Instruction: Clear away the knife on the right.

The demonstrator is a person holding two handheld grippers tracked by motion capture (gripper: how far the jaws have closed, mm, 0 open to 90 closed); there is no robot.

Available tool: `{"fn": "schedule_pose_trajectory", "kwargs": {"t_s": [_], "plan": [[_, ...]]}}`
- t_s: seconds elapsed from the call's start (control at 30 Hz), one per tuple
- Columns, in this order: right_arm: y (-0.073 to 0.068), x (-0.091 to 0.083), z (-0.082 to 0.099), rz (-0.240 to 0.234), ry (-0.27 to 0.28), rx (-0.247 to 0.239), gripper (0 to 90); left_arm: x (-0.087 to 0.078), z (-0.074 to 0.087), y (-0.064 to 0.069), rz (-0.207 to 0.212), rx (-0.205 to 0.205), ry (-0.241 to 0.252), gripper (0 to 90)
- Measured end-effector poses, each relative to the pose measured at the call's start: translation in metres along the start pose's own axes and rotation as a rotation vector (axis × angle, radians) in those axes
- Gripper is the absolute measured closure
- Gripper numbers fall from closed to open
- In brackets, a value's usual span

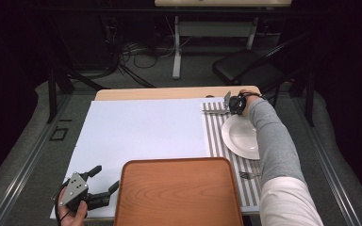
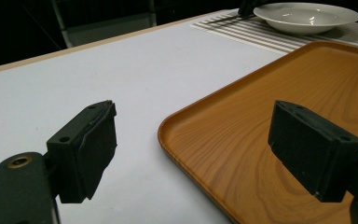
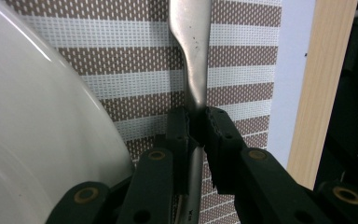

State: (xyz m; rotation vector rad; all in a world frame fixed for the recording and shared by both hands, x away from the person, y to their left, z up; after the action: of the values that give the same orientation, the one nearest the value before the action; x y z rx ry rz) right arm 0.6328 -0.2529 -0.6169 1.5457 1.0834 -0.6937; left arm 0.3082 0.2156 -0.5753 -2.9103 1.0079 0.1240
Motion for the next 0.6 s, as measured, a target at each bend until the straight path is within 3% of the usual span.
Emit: {"fn": "schedule_pose_trajectory", "kwargs": {"t_s": [0.2, 0.6], "plan": [[0.004, -0.004, -0.002, 0.016, 0.0, -0.024, 80.3, 0.001, 0.0, 0.0, 0.002, 0.001, -0.003, 15.7], [0.002, -0.018, -0.002, 0.032, -0.029, -0.024, 80.3, 0.001, -0.001, 0.001, 0.008, 0.001, 0.002, 15.7]]}}
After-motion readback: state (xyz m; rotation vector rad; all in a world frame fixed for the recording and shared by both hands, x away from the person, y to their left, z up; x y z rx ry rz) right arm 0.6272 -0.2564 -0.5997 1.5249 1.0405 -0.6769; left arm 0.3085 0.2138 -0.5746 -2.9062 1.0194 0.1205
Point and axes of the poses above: each handheld gripper's, and its own axes: x roughly forward along the jaws, z roughly out of its underside, y roughly to its right, the point moved 10 cm from there along x, roughly forward along the jaws, and after that the axes turned 14 degrees about y, right-handed, at the moved point
